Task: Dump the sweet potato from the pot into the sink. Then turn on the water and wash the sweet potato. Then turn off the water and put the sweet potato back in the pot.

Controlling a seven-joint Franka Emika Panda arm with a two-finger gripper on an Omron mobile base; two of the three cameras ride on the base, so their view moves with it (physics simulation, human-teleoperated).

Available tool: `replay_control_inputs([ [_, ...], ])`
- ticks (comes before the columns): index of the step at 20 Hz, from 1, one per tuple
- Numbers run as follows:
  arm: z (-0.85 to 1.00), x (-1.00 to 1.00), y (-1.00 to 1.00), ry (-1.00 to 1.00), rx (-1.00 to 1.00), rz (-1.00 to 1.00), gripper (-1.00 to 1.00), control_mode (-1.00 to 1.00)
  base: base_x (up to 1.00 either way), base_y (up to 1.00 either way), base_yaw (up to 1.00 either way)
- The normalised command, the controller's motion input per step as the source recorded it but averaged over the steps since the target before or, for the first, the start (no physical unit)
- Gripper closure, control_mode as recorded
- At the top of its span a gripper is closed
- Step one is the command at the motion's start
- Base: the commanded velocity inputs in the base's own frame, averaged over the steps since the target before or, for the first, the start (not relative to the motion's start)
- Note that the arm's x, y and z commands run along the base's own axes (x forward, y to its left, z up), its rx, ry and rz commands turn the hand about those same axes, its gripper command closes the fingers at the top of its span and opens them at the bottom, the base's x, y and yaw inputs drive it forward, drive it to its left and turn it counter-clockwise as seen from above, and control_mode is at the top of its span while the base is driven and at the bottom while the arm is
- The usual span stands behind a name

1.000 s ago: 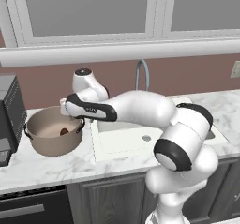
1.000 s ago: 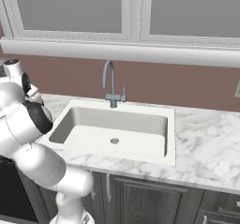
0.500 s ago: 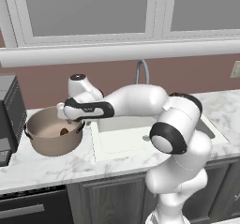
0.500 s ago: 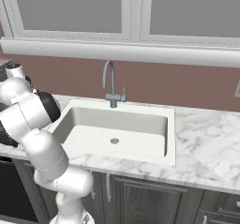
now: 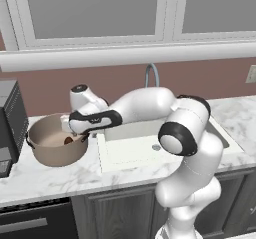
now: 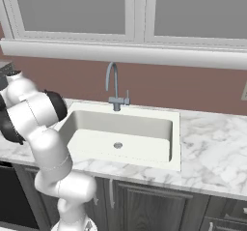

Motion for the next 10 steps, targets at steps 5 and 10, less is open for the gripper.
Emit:
replay_control_inputs([
  [5,-0.23,0.04,0.0,0.0,-0.04,-0.04,-1.0,-1.0,0.0,0.0,0.0],
  [10,-0.33,0.08,-0.01,0.0,-0.03,-0.03,-1.0,-1.0,0.0,0.0,0.0],
])
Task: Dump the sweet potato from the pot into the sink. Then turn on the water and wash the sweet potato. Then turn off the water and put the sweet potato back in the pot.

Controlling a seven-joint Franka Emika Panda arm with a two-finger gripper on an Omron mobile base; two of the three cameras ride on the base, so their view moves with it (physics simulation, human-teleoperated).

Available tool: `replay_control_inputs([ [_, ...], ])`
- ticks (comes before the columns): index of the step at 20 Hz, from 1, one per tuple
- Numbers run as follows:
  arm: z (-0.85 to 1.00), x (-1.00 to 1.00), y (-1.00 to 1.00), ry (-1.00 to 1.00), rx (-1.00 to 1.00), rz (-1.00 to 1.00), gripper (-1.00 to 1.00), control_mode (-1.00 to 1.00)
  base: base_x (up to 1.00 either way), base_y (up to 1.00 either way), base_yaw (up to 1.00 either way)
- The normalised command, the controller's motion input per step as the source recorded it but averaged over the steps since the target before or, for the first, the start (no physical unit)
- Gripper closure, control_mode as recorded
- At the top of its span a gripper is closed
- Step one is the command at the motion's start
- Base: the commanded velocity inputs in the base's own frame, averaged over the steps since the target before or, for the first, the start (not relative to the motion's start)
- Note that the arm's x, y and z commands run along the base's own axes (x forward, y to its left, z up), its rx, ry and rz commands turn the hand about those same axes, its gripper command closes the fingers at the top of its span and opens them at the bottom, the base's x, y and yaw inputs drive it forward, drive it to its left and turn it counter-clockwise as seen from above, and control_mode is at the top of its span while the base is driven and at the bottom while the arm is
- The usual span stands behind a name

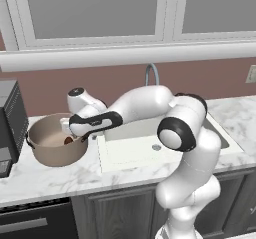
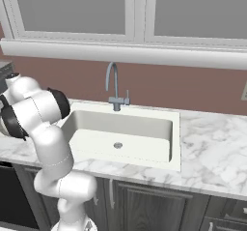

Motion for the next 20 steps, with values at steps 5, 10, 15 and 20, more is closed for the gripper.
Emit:
replay_control_inputs([
  [5,-0.48,0.16,0.0,0.01,-0.02,0.0,1.0,-1.0,0.0,0.0,0.0],
  [10,-0.17,-0.02,0.0,0.0,0.0,0.0,1.0,-1.0,0.0,0.0,0.0],
  [15,-0.03,-0.03,-0.06,-0.15,-0.03,0.0,1.0,-1.0,0.0,0.0,0.0],
  [20,0.1,-0.19,-0.24,-0.25,-0.1,-0.01,1.0,-1.0,0.0,0.0,0.0],
])
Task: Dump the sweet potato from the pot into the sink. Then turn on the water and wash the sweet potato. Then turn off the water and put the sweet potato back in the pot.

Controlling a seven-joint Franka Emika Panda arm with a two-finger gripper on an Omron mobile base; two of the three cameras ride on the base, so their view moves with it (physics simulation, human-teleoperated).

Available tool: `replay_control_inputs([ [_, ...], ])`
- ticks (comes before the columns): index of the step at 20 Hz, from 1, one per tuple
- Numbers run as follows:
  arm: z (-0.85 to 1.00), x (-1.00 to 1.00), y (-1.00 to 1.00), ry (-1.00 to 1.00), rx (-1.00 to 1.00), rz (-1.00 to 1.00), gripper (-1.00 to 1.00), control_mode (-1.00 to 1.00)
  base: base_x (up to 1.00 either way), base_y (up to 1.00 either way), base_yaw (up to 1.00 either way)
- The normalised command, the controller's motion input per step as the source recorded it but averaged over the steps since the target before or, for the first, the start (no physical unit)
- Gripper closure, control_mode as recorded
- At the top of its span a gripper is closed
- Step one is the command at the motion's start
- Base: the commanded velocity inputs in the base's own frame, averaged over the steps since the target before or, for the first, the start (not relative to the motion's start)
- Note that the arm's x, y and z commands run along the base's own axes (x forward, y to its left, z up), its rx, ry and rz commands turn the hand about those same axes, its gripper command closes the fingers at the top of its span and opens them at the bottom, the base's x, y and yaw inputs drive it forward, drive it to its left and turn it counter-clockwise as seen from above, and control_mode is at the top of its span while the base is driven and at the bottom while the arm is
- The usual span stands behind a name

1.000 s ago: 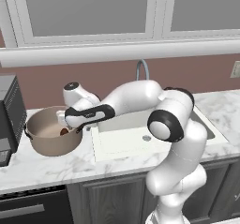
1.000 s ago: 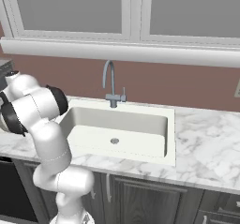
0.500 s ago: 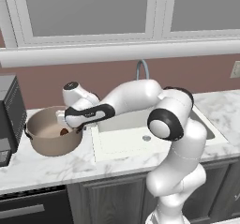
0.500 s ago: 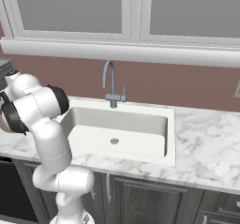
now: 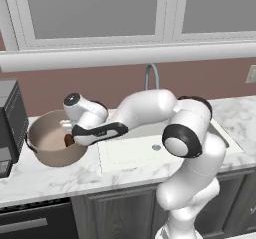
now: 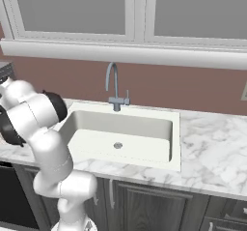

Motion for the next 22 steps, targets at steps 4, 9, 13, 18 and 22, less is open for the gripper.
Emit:
replay_control_inputs([
  [4,0.24,-0.25,-0.52,-0.18,-0.1,-0.08,1.0,-1.0,0.0,0.0,0.0],
  [9,0.24,-0.31,-0.8,-0.02,0.0,-0.19,1.0,-1.0,0.0,0.0,0.0],
  [13,0.32,-0.3,-0.9,0.0,0.06,-0.25,1.0,-1.0,0.0,0.0,0.0],
  [18,0.33,-0.27,-0.92,0.0,0.03,-0.25,1.0,-1.0,0.0,0.0,0.0],
  [22,0.31,-0.19,-0.96,-0.02,0.0,-0.18,1.0,-1.0,0.0,0.0,0.0],
])
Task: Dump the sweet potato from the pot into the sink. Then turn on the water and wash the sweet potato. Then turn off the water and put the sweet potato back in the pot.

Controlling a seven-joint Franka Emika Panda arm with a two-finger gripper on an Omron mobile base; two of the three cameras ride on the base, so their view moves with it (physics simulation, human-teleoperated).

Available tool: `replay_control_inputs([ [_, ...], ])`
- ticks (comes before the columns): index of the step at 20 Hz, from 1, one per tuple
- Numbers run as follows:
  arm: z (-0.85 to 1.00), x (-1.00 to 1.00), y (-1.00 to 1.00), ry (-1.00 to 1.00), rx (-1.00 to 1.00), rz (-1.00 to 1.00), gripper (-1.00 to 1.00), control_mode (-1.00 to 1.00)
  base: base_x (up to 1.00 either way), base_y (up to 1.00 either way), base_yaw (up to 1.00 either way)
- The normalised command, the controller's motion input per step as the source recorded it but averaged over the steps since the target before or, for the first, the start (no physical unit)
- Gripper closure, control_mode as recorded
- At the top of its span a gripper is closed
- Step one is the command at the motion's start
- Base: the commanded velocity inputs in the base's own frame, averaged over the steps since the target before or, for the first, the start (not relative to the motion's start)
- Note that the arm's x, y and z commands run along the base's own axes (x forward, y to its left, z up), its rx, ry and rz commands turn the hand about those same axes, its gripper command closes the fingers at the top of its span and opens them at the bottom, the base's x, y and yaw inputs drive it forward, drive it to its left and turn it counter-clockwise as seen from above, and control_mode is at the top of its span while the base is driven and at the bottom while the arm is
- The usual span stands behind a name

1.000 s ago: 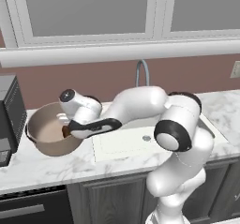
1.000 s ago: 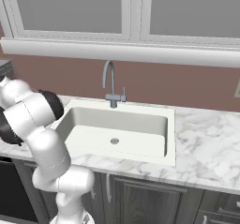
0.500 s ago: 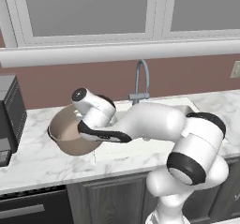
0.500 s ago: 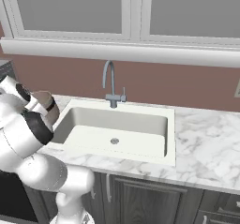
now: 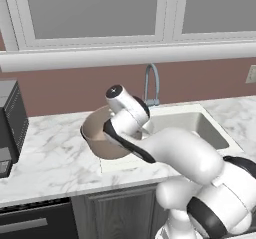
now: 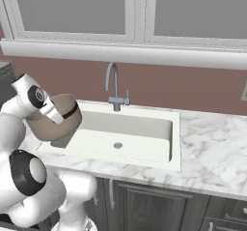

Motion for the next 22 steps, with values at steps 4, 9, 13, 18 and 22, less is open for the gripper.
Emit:
replay_control_inputs([
  [4,0.22,-0.17,-0.85,-0.05,0.0,-0.15,1.0,-1.0,0.0,0.0,0.0],
  [9,0.04,-0.41,-0.74,-0.04,0.0,-0.12,1.0,-1.0,0.0,0.0,0.0],
  [13,0.0,-0.38,-0.68,0.0,0.0,-0.12,1.0,-1.0,0.0,0.0,0.0],
  [18,0.0,-0.3,-0.87,0.0,0.0,-0.11,1.0,-1.0,0.0,0.0,0.0],
  [22,-0.1,-0.19,-0.78,0.0,0.0,-0.1,1.0,-1.0,0.0,0.0,0.0],
])
